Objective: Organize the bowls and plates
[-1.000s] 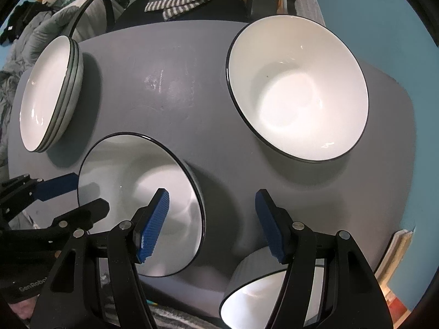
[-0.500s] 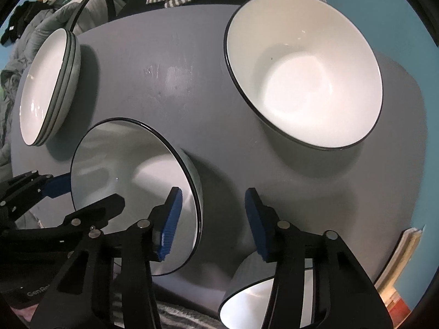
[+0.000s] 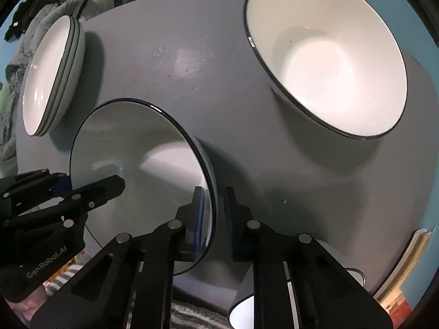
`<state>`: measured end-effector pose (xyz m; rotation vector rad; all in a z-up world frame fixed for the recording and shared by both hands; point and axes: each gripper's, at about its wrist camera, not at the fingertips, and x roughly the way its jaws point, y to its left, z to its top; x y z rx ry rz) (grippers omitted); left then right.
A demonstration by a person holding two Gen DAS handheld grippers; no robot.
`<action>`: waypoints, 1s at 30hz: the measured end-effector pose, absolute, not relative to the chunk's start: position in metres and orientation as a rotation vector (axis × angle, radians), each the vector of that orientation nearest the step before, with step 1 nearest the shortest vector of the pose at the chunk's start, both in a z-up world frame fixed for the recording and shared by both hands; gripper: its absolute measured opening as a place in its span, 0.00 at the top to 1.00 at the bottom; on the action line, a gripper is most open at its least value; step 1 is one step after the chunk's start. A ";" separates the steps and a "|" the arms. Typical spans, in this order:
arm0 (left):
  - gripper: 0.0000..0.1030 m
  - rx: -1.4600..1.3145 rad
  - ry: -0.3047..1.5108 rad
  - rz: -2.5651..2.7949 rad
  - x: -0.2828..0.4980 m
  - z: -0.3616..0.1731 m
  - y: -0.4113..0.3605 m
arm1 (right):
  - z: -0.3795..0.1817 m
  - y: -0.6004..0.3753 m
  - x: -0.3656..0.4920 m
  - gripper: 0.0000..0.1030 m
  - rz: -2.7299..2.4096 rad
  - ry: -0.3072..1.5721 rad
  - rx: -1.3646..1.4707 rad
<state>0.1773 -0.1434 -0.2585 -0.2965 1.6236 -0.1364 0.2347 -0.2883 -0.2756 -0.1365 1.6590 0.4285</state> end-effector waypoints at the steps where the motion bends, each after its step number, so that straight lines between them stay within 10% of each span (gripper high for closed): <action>1: 0.88 -0.296 1.630 -0.142 0.177 -0.260 -0.144 | -0.277 -0.285 0.234 0.88 0.432 1.660 -0.138; 30: 0.90 -0.184 1.621 -0.164 0.181 -0.252 -0.164 | -0.255 -0.287 0.225 0.92 0.439 1.632 -0.152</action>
